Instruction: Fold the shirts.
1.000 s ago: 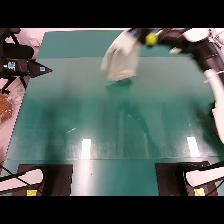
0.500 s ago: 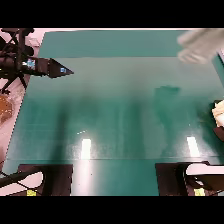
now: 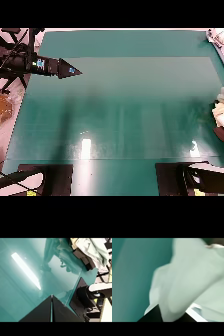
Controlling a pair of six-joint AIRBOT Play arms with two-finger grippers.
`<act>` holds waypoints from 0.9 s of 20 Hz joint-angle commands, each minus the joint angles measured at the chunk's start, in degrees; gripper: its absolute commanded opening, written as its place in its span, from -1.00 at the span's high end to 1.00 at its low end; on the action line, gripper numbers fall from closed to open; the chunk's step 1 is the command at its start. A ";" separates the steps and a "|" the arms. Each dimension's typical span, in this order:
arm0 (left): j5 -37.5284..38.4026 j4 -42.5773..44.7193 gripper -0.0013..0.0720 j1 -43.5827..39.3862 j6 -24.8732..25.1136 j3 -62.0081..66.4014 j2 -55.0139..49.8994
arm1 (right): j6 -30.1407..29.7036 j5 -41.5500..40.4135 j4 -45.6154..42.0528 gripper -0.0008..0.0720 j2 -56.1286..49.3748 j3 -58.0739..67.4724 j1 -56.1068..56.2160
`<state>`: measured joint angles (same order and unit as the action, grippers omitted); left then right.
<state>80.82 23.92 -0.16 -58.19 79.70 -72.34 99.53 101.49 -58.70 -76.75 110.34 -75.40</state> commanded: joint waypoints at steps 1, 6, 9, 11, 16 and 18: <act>0.48 0.09 0.90 -0.26 0.17 0.07 0.02 | 0.52 3.52 -10.05 0.94 0.42 -0.09 -7.39; 1.70 0.20 0.90 -0.26 0.15 0.07 0.02 | 0.35 3.56 -16.87 0.94 -3.13 -0.09 -11.32; 1.49 0.28 0.90 -0.26 0.17 0.07 0.02 | -0.13 3.58 -19.78 0.94 -5.57 -0.09 -11.58; 1.09 0.33 0.90 -0.26 0.15 0.07 0.02 | -0.11 3.61 -22.60 0.94 -6.88 -0.11 -11.56; -0.17 0.33 0.90 -0.26 0.17 0.07 0.02 | -0.46 3.67 -23.10 0.92 -8.15 -0.13 -11.50; -0.98 0.33 0.90 -0.26 0.20 0.07 0.00 | -1.16 3.67 -21.81 0.46 -8.13 -0.13 -10.67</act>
<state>80.97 24.25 -0.40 -58.02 79.70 -72.34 98.96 105.08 -80.95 -84.49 110.24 -86.74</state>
